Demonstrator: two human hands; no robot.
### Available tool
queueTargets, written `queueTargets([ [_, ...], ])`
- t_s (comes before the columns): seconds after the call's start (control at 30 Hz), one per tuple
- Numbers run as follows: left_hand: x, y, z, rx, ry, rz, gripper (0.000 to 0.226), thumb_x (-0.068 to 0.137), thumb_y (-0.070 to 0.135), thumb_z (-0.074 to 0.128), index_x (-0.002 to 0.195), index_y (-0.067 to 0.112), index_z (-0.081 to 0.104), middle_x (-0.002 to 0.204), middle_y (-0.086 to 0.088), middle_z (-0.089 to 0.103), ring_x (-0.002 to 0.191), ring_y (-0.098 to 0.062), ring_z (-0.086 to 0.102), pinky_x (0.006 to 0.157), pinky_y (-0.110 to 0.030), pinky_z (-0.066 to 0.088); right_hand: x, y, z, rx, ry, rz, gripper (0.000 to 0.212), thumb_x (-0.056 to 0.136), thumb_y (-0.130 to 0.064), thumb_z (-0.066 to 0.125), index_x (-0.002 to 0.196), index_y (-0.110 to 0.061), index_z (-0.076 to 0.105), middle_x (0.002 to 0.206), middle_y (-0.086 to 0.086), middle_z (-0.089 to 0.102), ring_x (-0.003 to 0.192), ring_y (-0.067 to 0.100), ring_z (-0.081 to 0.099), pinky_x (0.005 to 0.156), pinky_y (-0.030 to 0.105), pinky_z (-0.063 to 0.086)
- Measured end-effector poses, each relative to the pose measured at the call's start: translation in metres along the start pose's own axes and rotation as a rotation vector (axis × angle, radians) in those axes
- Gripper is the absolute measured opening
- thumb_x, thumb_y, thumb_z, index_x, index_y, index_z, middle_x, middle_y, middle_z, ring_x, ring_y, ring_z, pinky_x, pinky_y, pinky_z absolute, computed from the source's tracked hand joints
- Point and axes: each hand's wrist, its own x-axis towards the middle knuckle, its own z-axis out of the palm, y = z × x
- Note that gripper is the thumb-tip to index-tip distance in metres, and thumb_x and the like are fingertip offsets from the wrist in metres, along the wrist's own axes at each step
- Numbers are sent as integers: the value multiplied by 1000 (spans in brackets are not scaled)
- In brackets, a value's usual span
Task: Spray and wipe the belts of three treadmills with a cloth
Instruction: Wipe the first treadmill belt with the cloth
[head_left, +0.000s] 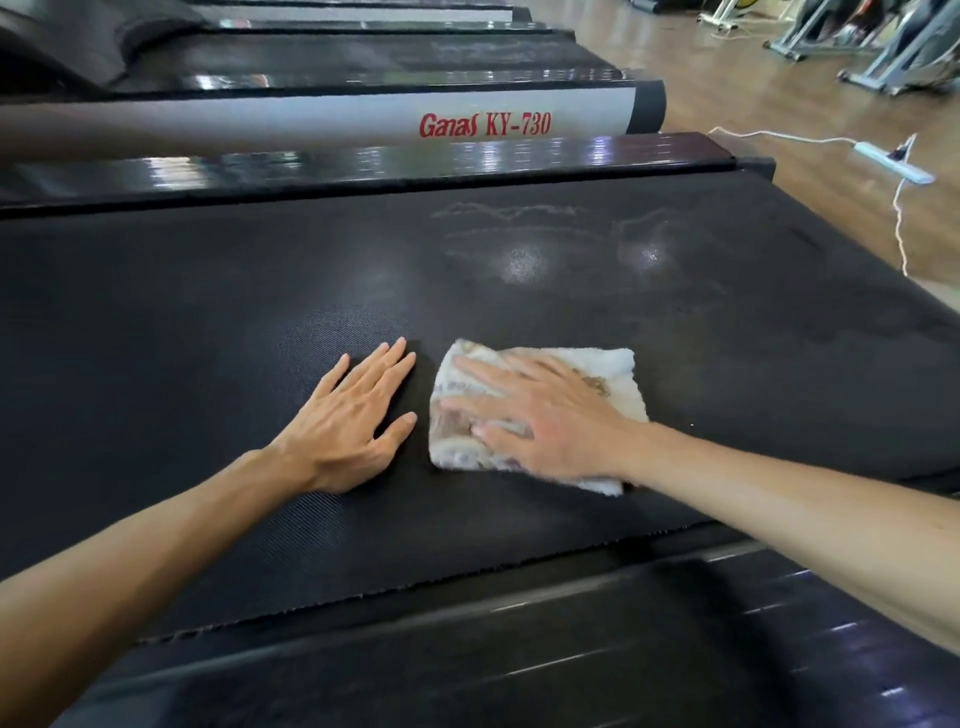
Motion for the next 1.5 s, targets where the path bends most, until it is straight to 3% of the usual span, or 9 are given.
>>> queueTargets([
  [0.17,-14,-16,-2,-10,14,-52,87,87,66,8,163,24,6,169,12,-7,153,0,-13,126,-35,-10,-31,36,-11,36,-49,49,50,101,-65,15,150,-64,26,169,-26,2,157,11,9,128,40,7],
  [0.3,-9,-17,-1,-11,33,-109,89,85,65,5,163,22,8,170,10,-4,154,-2,-11,125,-33,-10,11,39,-11,13,-15,182,64,90,-70,10,150,-63,30,170,-21,10,155,21,19,125,49,16],
  [0.5,-12,-18,2,-17,61,-121,85,87,60,3,163,24,7,169,12,-6,153,0,-11,126,-33,-9,-19,-10,3,17,-53,-129,50,102,-60,26,151,-57,37,171,-16,13,154,17,16,126,34,1],
  [0.7,-11,-18,4,-43,108,-130,82,87,56,5,162,24,14,170,12,1,154,0,-6,125,-30,-8,-6,25,-12,19,-76,54,56,95,-68,10,149,-67,26,169,-26,1,158,18,10,128,44,6],
  [0.8,-11,-17,3,-42,113,-129,82,87,56,5,162,25,15,170,12,2,154,0,-5,125,-30,-8,3,-9,-4,-14,-58,-42,52,100,-63,15,150,-65,27,171,-20,4,157,23,12,128,47,5],
  [1.0,-12,-17,4,-39,127,-129,81,88,56,6,162,24,17,169,11,4,154,-1,-3,126,-31,-6,-41,0,0,14,-51,-178,44,105,-58,28,147,-60,41,169,-24,8,155,18,18,124,28,-3],
  [1.17,-10,-16,5,-20,123,-133,82,87,55,4,162,25,15,169,12,2,154,0,-5,125,-30,-8,-11,3,-8,6,-76,9,52,100,-63,14,151,-66,27,169,-26,-2,158,15,5,128,41,1],
  [1.4,-12,-17,4,-26,125,-132,81,87,55,4,162,25,15,169,13,2,154,0,-5,124,-28,-9,-35,-17,4,16,-30,-233,44,106,-53,32,147,-54,46,171,-16,16,155,24,23,126,39,8],
  [1.5,-12,-17,4,-38,126,-132,81,88,55,5,162,25,15,169,13,2,153,1,-6,124,-28,-10,-37,13,-4,27,-64,-89,47,103,-61,24,148,-63,38,169,-25,9,156,16,17,127,37,8],
])
